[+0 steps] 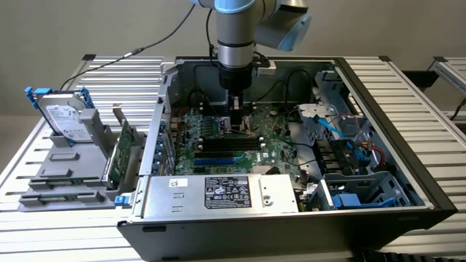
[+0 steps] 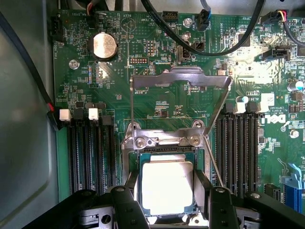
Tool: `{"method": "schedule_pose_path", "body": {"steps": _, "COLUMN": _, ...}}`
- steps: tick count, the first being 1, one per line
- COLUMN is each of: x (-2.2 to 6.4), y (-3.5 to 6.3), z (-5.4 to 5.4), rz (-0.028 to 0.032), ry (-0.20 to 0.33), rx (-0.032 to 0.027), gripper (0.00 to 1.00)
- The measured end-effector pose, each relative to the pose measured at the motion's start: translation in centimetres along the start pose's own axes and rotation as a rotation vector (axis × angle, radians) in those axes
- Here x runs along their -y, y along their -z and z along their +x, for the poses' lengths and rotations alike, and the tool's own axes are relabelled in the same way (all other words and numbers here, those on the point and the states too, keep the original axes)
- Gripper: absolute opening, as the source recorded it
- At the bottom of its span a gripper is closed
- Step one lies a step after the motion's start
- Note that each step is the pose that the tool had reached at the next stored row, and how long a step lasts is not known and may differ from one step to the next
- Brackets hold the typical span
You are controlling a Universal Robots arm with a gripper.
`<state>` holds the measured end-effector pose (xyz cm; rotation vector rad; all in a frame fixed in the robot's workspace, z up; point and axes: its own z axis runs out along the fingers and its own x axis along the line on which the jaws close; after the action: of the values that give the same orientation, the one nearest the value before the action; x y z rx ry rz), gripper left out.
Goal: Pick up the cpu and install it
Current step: 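Place the cpu into insertion slot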
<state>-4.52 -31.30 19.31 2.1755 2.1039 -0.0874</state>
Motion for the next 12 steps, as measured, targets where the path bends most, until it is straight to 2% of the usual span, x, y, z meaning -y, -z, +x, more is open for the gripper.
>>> {"method": "schedule_pose_path", "body": {"steps": 8, "x": 0.01, "y": 0.0, "z": -0.02, "rz": 0.0011, "ry": 0.0, "rx": 0.0091, "gripper": 0.55}}
{"method": "schedule_pose_path", "body": {"steps": 12, "x": 0.0, "y": 0.0, "z": -0.02, "rz": 0.0016, "ry": 0.001, "rx": 0.01, "gripper": 0.55}}
